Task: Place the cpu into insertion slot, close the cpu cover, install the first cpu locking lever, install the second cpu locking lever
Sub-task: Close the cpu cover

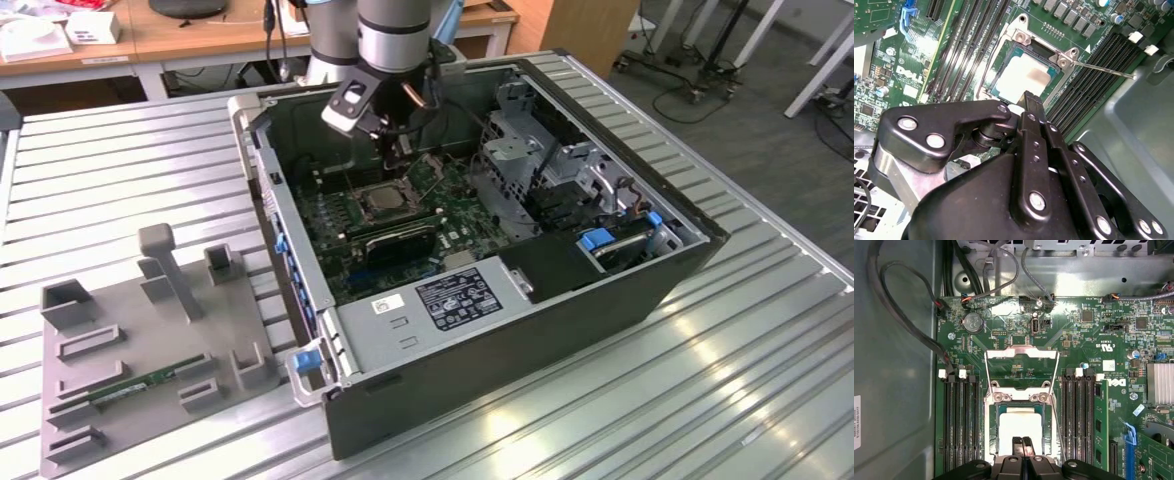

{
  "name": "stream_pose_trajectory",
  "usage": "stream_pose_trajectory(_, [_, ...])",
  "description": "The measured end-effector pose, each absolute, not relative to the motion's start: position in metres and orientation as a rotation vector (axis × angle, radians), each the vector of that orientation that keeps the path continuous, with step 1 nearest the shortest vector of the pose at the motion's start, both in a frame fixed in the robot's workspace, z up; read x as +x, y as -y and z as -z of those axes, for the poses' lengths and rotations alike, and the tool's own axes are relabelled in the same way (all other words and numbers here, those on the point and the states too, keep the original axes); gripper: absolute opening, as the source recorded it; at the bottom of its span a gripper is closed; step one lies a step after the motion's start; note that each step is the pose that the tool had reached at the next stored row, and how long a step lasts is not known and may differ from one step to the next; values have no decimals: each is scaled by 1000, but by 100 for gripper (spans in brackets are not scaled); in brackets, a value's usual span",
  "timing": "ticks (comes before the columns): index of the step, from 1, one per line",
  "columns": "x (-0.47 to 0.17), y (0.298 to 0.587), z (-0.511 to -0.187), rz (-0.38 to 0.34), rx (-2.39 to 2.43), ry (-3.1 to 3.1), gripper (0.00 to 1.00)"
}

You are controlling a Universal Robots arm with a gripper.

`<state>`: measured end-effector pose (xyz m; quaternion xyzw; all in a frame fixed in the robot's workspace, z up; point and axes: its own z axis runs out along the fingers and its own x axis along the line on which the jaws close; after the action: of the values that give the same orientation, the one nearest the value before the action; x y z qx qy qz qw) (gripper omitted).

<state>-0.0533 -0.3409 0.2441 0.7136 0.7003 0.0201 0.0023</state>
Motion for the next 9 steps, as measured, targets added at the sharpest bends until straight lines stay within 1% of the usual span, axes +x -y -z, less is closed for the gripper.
stream_pose_trajectory(9, [-53, 341, -248, -63, 2238, -2197, 11])
